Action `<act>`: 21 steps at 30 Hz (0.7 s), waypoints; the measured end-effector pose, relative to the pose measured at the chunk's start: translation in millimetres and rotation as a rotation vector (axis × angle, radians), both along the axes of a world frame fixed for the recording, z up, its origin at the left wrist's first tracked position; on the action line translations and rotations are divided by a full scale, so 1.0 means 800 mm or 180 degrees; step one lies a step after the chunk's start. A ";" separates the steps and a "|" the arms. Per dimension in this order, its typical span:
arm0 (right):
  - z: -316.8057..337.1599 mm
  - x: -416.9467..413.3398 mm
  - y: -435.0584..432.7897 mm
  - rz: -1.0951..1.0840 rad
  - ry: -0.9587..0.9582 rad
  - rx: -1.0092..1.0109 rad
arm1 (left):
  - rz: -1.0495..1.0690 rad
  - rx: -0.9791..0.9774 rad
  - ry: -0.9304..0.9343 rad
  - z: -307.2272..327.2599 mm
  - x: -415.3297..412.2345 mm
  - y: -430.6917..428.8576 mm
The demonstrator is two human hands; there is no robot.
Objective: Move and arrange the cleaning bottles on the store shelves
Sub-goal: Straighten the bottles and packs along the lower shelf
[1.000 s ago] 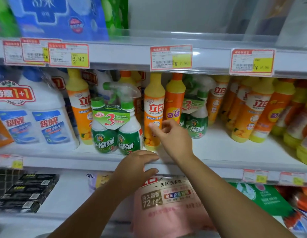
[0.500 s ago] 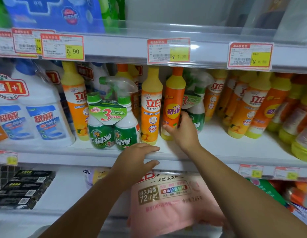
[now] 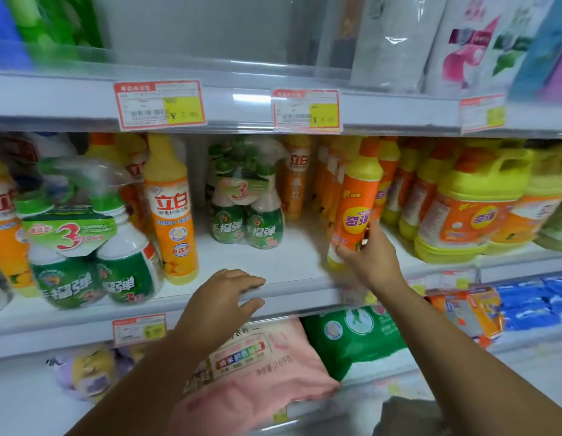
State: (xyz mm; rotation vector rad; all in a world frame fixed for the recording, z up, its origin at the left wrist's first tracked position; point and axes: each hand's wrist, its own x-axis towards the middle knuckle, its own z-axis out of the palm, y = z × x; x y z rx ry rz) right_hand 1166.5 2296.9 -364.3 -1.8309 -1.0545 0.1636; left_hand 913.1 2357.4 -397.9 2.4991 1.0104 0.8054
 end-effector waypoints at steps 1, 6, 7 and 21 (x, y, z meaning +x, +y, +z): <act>0.000 0.013 -0.005 -0.0071 0.0000 0.0015 | -0.0004 0.0036 0.0014 -0.001 0.005 0.001; -0.004 0.063 -0.009 -0.0283 0.0099 0.0013 | -0.0006 0.0114 0.0048 -0.006 0.024 0.008; -0.004 0.068 -0.008 -0.0299 0.0109 0.0039 | 0.0001 0.0110 0.0042 -0.007 0.026 0.009; -0.018 0.088 0.003 -0.0455 0.0174 0.0109 | 0.0016 0.0034 0.0018 -0.005 0.027 0.011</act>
